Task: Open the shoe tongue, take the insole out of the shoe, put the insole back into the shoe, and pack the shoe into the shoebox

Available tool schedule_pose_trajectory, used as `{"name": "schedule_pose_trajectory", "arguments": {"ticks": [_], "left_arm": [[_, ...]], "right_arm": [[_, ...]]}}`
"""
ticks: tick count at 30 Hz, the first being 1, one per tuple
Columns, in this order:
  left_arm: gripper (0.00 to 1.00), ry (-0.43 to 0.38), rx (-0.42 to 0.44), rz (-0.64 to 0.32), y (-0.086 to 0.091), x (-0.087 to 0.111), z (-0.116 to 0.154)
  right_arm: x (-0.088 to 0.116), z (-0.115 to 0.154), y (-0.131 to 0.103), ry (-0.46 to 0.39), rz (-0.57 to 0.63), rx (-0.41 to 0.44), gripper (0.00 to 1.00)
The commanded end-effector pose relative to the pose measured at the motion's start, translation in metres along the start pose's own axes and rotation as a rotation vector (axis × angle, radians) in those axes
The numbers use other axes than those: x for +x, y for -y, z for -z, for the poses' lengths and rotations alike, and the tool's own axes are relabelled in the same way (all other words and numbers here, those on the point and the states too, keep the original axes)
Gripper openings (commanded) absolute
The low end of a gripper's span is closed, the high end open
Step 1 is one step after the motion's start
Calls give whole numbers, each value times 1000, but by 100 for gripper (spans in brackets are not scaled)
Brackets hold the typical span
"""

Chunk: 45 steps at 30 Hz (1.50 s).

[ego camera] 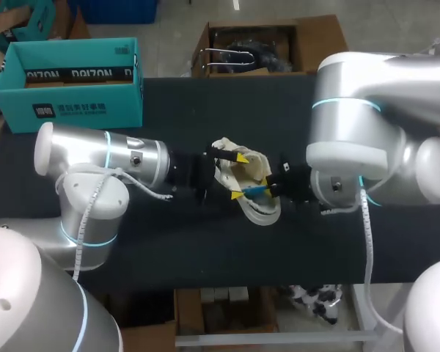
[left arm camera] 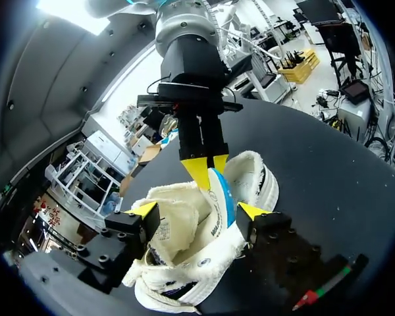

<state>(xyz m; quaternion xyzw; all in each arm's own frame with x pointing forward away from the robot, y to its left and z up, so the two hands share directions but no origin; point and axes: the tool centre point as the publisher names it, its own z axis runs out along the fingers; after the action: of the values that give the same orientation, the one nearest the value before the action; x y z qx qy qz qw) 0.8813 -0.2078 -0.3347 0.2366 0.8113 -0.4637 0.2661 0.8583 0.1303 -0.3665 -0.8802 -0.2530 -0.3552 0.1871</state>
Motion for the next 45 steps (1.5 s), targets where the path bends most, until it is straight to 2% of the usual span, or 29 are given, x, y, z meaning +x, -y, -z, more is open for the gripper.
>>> {"name": "schedule_pose_trajectory", "arguments": {"ticks": [1,11,17,20,21,22,24,25,26,31,35,36,37,45], "left_arm": [[100,-33,8,23,6,-7,23],[100,-75,39,117,15,-26,54],[100,-64,36,114,19,-34,66],[100,-59,28,115,19,-35,70],[100,-57,22,117,19,-35,71],[100,-56,19,117,19,-35,72],[100,-52,10,120,19,-35,75],[100,-51,7,119,19,-35,76],[100,-48,3,119,19,-35,78],[100,-40,-9,131,18,-35,82],[100,-36,-15,138,16,-35,84],[100,-36,-19,141,16,-35,85],[100,-36,-23,145,16,-36,86],[100,-26,-39,167,13,-38,96]], "right_arm": [[4,-15,0,79,8,-8,0],[-11,-2,-1,156,3,-84,0],[-19,-1,-7,218,-4,-131,0],[-23,-2,-9,217,-22,-129,0],[-24,0,-9,214,-23,-128,24],[-24,2,-8,213,-24,-131,35],[-24,10,-6,203,-26,-138,49],[-23,14,-4,206,-25,-152,62],[-23,19,-3,198,-24,-156,65],[-17,45,5,196,-4,-201,46],[-13,58,11,164,13,-195,32],[-11,60,13,155,17,-192,13],[-9,60,15,145,23,-183,0],[2,28,21,100,46,-87,0]]}}
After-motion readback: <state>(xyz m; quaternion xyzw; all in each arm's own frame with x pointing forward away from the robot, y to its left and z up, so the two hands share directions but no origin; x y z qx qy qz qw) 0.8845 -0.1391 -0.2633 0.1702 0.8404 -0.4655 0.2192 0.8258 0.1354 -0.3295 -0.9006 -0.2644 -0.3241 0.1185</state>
